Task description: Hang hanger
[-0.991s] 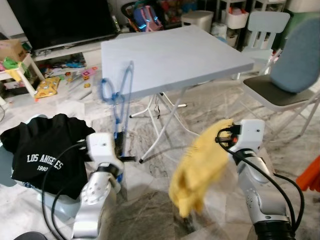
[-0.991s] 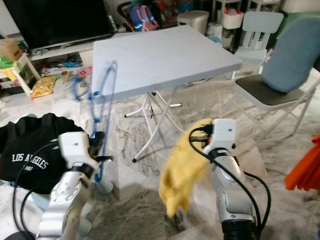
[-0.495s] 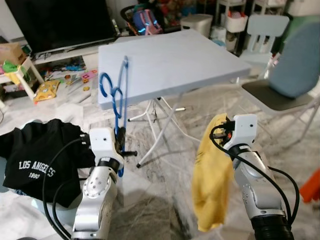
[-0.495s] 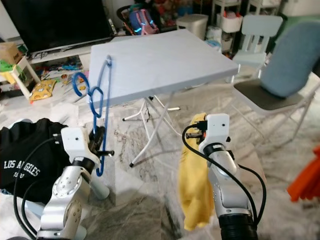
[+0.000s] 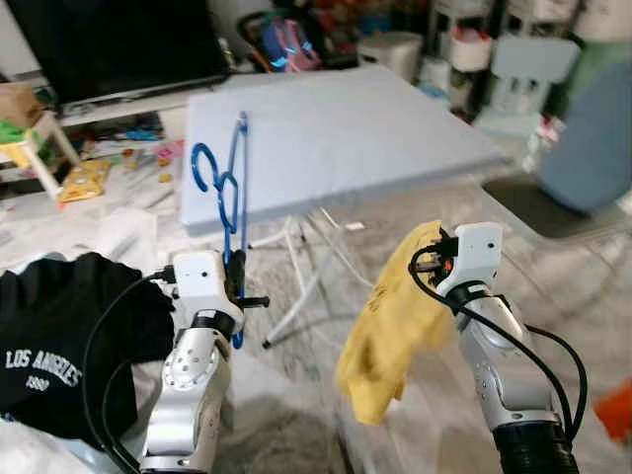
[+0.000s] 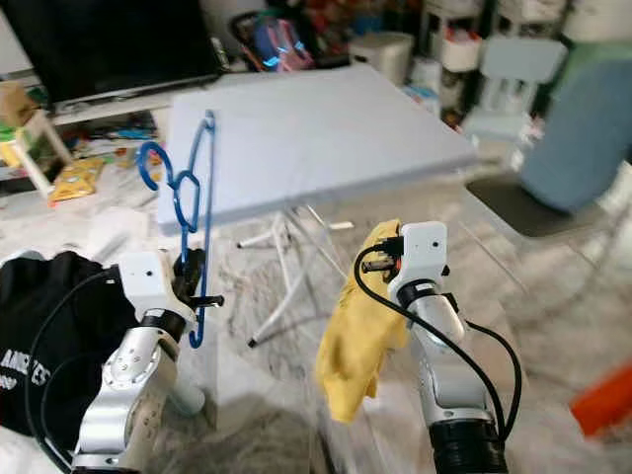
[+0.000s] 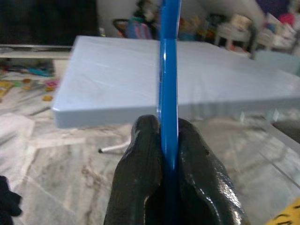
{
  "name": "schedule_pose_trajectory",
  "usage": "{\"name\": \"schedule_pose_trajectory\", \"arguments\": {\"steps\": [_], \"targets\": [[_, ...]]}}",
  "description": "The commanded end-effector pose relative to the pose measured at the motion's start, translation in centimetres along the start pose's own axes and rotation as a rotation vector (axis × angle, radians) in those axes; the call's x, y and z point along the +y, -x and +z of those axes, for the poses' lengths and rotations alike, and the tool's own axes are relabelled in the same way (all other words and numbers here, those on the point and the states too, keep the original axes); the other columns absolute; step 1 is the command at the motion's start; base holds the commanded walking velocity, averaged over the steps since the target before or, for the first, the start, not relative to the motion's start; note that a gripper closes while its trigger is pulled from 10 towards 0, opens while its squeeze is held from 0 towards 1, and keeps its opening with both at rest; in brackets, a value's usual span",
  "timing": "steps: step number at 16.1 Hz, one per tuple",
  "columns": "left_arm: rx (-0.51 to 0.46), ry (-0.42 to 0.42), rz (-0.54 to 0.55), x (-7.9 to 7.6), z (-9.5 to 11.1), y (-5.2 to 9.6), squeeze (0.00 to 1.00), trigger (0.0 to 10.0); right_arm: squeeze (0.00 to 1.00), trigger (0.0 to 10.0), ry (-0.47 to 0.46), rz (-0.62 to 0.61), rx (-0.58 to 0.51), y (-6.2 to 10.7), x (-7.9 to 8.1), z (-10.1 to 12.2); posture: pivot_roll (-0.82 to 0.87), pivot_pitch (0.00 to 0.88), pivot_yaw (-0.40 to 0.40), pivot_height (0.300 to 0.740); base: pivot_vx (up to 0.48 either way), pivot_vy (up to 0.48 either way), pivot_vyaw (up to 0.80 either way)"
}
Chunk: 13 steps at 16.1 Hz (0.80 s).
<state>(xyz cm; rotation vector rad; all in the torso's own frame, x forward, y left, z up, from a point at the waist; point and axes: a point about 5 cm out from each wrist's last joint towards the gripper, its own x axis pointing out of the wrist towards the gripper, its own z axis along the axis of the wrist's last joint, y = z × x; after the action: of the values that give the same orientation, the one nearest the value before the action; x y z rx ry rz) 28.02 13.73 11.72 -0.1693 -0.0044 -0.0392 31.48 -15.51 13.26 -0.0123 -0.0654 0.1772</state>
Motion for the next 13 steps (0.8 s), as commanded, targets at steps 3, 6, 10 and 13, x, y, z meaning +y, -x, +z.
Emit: {"name": "schedule_pose_trajectory", "arguments": {"steps": [3, 6, 10, 13], "targets": [[-0.013, -0.008, 0.04, 0.98, 0.32, -0.04, 0.0, 10.0, 0.0, 10.0, 0.005, 0.062, -0.069, -0.79, 1.23, 1.49, -0.07, 0.0, 0.051, 0.74, 0.48, 0.0, 0.56], [-0.003, -0.002, 0.033, 0.74, 0.0, 0.16, 0.0, 10.0, 0.0, 10.0, 0.005, 0.055, -0.071, -0.85, 1.09, 1.49, -0.06, 0.0, 0.046, 0.74, 0.48, 0.0, 0.2], [-0.003, 0.002, 0.036, 0.79, 0.01, 0.01, 0.0, 10.0, 0.0, 10.0, 0.011, 0.051, -0.08, -1.12, 1.01, 1.72, -0.07, 0.0, 0.043, 0.74, 0.48, 0.0, 0.0], [-0.009, 0.007, 0.035, 0.55, 0.05, -0.07, 0.0, 10.0, 0.0, 10.0, 0.017, 0.054, -0.09, -1.31, 0.93, 1.98, -0.07, 0.0, 0.04, 0.74, 0.48, 0.0, 0.0]]}}
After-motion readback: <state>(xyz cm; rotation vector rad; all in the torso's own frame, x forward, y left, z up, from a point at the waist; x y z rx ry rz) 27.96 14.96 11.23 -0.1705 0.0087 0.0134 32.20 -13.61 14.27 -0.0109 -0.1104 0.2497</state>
